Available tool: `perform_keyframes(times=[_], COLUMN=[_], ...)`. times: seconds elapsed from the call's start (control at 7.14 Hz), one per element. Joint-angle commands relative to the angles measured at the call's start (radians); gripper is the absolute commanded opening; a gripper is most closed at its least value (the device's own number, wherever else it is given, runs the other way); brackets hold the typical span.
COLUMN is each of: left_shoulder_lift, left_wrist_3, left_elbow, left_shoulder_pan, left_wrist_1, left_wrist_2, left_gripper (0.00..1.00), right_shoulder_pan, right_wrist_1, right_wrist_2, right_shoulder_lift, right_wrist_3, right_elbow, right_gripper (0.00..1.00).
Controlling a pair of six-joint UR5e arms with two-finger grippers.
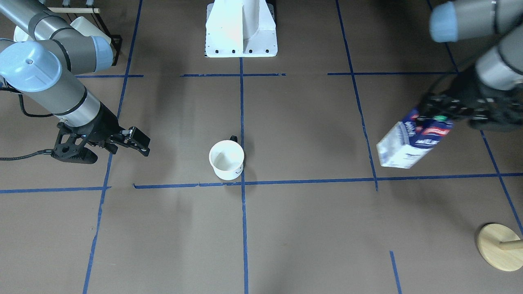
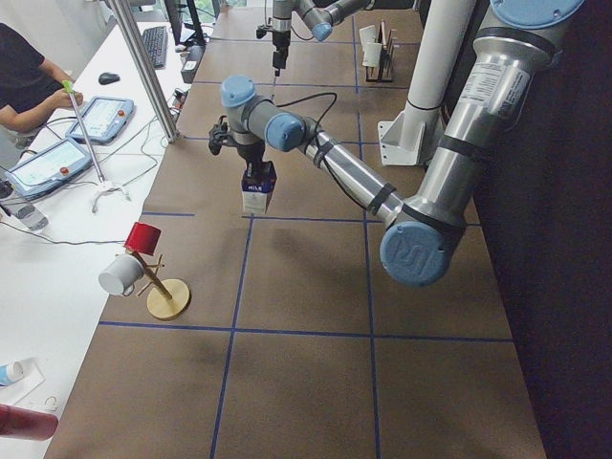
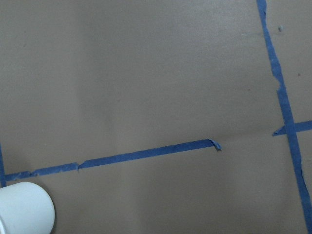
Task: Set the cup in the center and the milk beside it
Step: 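Carry the milk carton with the left gripper and set it beside the mug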
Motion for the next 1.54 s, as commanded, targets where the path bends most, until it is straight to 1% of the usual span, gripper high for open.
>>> perform_keyframes(times=[0.0,0.14,0.28,0.42,0.56,0.84,0.98,1.12,1.26,1.4], left_shoulder_lift=[-0.331,-0.484,-0.512,-0.515,-0.533,-0.541,-0.546,-0.544,-0.544,-0.546], left_wrist_3=[-0.277,-0.307,-0.31,-0.31,-0.316,-0.327,-0.327,-0.325,-0.325,-0.339], left_elbow=[0.222,0.399,0.44,0.455,0.492,0.517,0.517,0.517,0.517,0.515], left_shoulder_pan=[0.188,0.225,0.256,0.27,0.284,0.308,0.308,0.308,0.31,0.31], left_wrist_1=[0.004,0.002,-0.009,-0.028,-0.059,-0.065,-0.065,-0.065,-0.078,-0.104], left_wrist_2=[0.013,0.016,0.045,0.074,0.076,0.123,0.123,0.125,0.131,0.132], left_gripper=[0.05,0.05,0.05,0.06,0.06,0.11,0.27,0.79,0.94,1.0], right_shoulder_pan=[0.006,0.004,0.004,0.003,0.003,0.003,0.001,0.001,0.001,0.001], right_wrist_1=[0.002,0.002,0.002,0.002,0.002,0.002,0.002,0.002,0.002,0.002], right_wrist_2=[0.003,-0.002,-0.002,-0.003,-0.003,-0.003,-0.003,-0.005,-0.005,-0.005], right_shoulder_lift=[-0.061,-0.067,-0.069,-0.069,-0.069,-0.067,-0.067,-0.067,-0.067,-0.069], right_wrist_3=[-0.005,-0.008,-0.009,-0.009,-0.009,-0.009,-0.009,-0.009,-0.009,-0.009], right_elbow=[0.048,0.044,0.047,0.047,0.047,0.044,0.045,0.044,0.041,0.041], right_gripper=[1.0,1.0,1.0,1.0,1.0,1.0,1.0,1.0,1.0,1.0])
